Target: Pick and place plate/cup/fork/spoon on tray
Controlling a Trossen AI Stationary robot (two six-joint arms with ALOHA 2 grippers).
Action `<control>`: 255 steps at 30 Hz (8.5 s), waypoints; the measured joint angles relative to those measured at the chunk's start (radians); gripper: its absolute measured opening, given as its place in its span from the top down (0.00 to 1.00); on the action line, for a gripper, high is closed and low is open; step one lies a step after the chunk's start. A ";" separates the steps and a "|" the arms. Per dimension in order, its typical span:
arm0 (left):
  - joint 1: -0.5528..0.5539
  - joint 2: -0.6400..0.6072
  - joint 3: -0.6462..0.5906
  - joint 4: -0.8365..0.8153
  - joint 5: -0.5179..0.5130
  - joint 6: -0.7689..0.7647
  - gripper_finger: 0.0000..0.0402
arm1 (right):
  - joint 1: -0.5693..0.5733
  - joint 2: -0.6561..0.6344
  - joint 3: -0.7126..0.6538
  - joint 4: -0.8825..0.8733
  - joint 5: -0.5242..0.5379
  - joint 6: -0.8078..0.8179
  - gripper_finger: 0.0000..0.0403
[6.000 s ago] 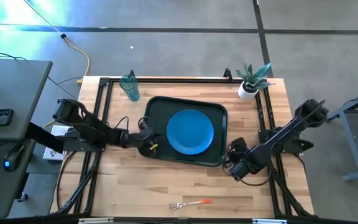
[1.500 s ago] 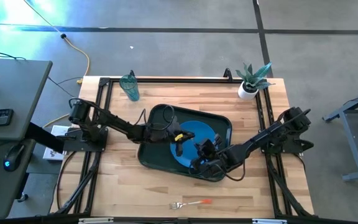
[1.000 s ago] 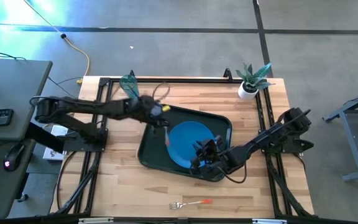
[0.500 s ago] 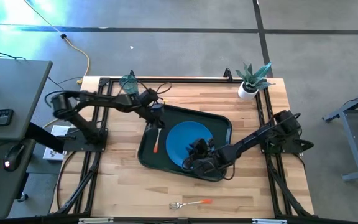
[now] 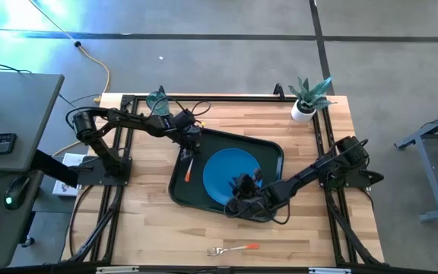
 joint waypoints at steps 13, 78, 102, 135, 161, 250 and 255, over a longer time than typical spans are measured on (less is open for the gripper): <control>-0.003 -0.002 0.000 0.000 0.001 -0.043 0.62 | 0.011 0.000 0.000 0.000 -0.009 0.008 0.76; -0.748 -0.469 -0.483 0.730 -0.479 -0.233 0.50 | 0.351 0.269 0.144 0.152 -0.404 -0.256 0.78; -0.759 -0.439 -0.481 0.814 -0.524 -0.396 0.50 | 0.358 0.097 0.133 0.097 0.091 -0.414 0.99; -0.737 -0.217 -0.130 0.927 -0.975 -0.384 0.52 | 0.119 0.089 0.137 0.142 0.599 -0.483 1.00; -0.643 -0.425 -0.108 0.727 -0.885 -0.150 1.00 | 0.108 0.087 0.137 0.192 0.465 -0.576 0.84; -0.752 -0.435 -0.088 0.354 -0.968 -0.408 0.75 | 0.194 -0.393 -0.216 -0.036 0.555 -0.258 1.00; -0.750 -0.308 -0.089 0.566 -0.935 -0.327 0.71 | 0.251 -0.394 -0.333 -0.021 0.728 -0.007 1.00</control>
